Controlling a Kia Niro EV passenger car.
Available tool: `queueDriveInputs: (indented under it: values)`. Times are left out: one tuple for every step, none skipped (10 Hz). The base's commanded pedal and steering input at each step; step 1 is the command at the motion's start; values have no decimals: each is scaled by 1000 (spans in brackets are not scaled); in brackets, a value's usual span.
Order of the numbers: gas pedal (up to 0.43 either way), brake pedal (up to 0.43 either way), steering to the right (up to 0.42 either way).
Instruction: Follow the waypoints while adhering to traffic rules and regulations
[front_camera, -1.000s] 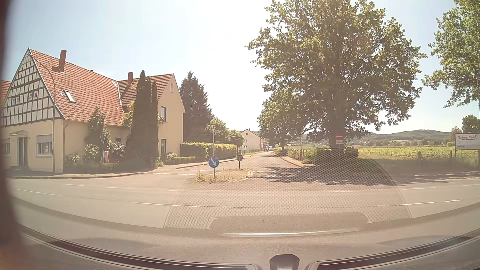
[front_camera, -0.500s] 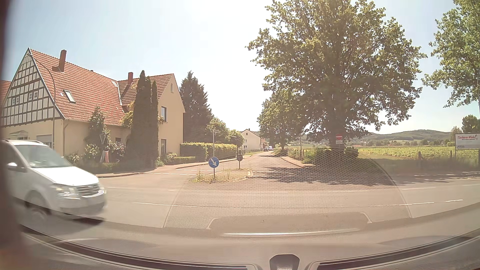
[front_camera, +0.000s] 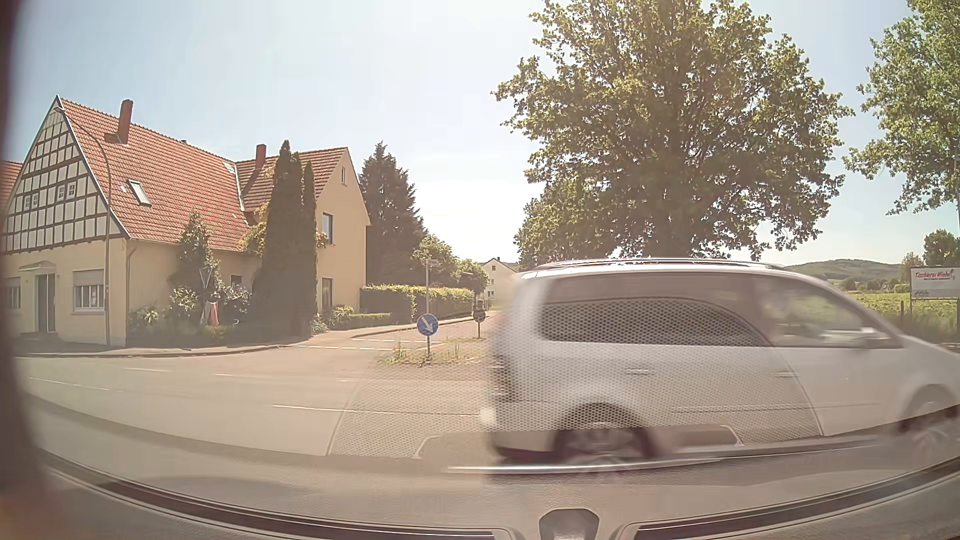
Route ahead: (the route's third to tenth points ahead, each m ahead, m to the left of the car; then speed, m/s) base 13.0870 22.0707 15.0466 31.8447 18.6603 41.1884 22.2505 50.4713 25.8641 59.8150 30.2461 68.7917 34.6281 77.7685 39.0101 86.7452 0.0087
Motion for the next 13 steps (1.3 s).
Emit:
queueDriveInputs:
  values:
    - [0,244,-189]
    - [0,226,-187]
    - [0,207,-186]
    - [0,201,-184]
    - [0,201,-183]
    - [0,195,-183]
    - [0,195,-183]
    - [0,195,-183]
    - [0,195,-183]
    - [0,195,-183]
    - [0,195,-183]
    - [0,195,-183]
    - [0,183,-183]
